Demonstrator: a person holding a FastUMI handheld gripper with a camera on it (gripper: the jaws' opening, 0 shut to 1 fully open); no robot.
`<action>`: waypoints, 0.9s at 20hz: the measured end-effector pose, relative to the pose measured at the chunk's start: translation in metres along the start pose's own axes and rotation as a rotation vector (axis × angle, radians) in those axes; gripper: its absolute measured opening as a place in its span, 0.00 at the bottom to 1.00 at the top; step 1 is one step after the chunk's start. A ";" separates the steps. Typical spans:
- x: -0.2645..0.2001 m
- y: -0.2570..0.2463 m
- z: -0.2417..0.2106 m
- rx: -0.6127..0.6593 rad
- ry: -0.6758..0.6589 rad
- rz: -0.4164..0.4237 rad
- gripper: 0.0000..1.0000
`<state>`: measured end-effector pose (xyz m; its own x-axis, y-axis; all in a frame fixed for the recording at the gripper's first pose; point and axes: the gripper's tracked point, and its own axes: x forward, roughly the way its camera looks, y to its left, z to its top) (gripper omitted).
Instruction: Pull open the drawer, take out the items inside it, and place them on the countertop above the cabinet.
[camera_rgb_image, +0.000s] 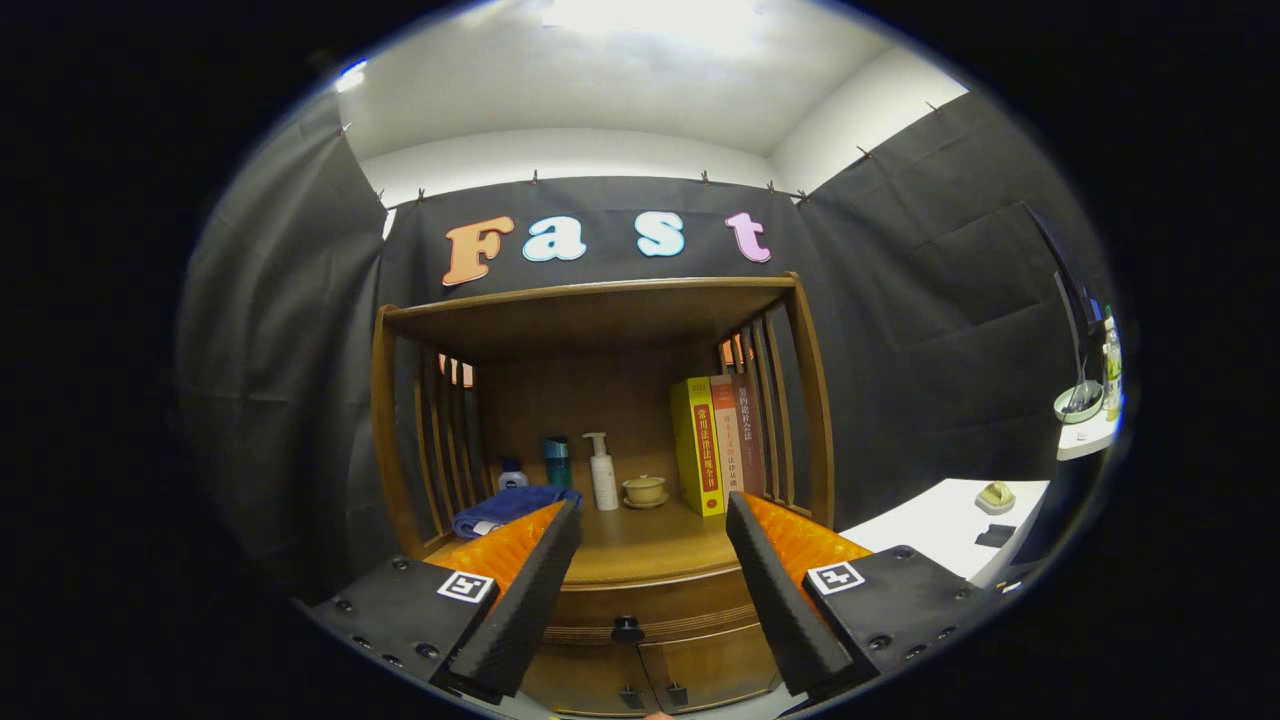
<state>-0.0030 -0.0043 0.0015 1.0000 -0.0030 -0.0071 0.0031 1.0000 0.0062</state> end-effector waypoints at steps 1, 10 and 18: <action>0.000 -0.001 0.001 0.000 -0.001 -0.001 0.98; 0.001 -0.003 -0.005 -0.014 0.005 -0.006 0.98; 0.016 0.005 -0.045 -0.037 0.045 0.028 0.98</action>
<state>0.0129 0.0008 -0.0431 0.9983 0.0245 -0.0528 -0.0261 0.9992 -0.0296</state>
